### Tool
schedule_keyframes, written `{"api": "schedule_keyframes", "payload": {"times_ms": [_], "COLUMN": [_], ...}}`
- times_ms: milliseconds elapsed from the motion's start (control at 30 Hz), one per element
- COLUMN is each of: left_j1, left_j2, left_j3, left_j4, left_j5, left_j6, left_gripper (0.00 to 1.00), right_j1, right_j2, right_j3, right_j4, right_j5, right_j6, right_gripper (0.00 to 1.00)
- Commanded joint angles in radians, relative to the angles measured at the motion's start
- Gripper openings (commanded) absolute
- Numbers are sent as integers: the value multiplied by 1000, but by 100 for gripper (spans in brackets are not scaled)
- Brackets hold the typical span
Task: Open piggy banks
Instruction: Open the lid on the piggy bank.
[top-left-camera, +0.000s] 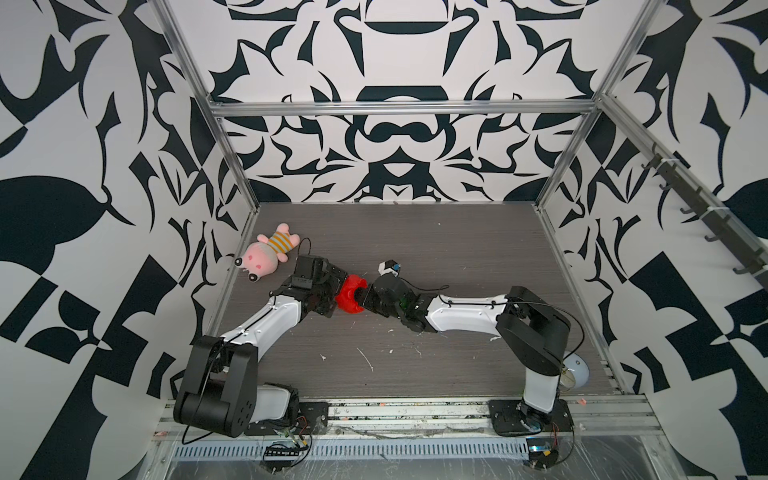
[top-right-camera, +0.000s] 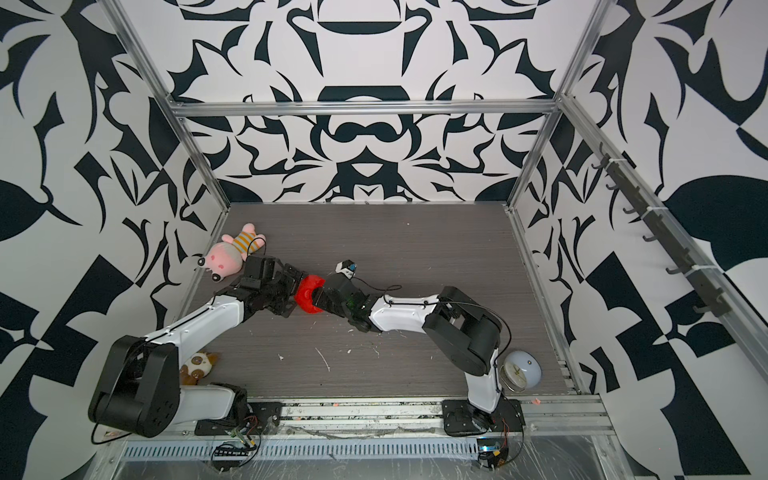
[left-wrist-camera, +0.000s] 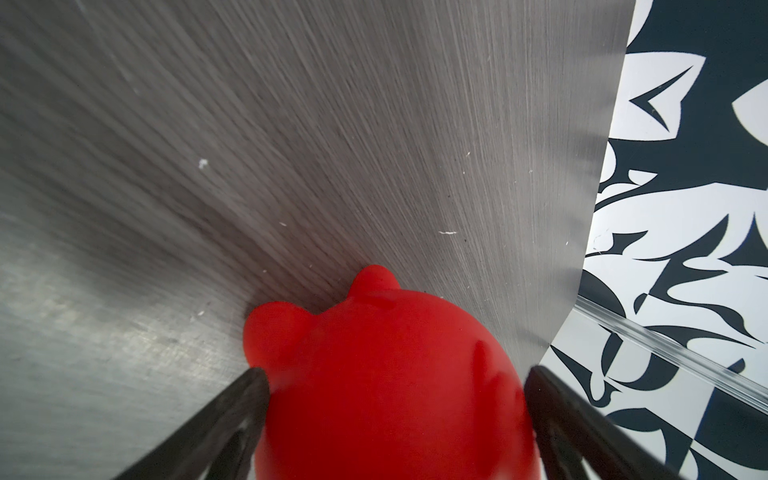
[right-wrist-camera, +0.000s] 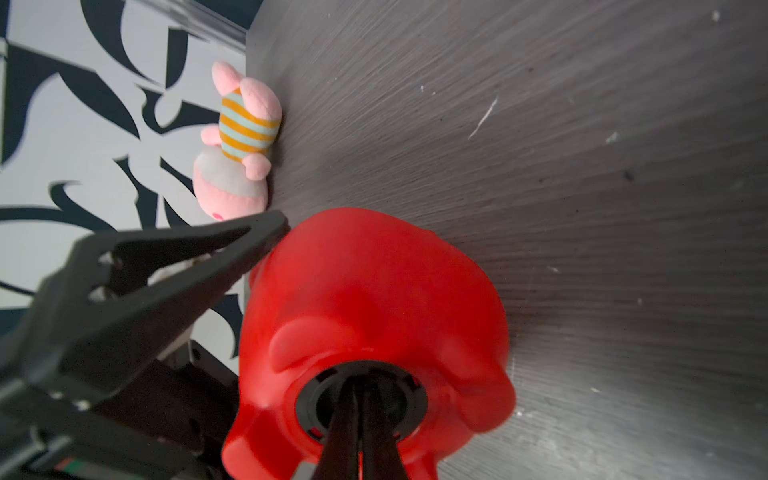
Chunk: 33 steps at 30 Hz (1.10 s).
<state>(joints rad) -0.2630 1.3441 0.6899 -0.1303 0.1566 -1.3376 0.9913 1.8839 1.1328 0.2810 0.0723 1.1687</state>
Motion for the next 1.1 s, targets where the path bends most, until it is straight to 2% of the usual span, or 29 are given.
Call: {"api": "schedule_keyframes", "payload": {"times_ms": [0, 133, 600, 733, 900, 1067], "left_j1": [-4, -4, -4, -4, -4, -4], "left_j2": [15, 15, 16, 19, 17, 18], "left_j3": [-21, -9, -1, 3, 0, -1], "left_j4": [-32, -38, -47, -51, -55, -55], "left_j5": [45, 44, 44, 44, 40, 39], "left_j6": [11, 17, 20, 21, 21, 21], "left_gripper": [100, 100, 100, 100, 100, 100], "right_j1": [8, 12, 27, 32, 34, 54], "right_j2": [-23, -31, -38, -40, -51, -60], "right_j3": [49, 38, 44, 50, 36, 43], "right_j4": [7, -16, -52, -60, -44, -51], "right_j5": [29, 54, 55, 62, 76, 112], "right_j6": [-144, -209, -594, -645, -644, -726], "right_gripper": [0, 0, 0, 0, 0, 0]}}
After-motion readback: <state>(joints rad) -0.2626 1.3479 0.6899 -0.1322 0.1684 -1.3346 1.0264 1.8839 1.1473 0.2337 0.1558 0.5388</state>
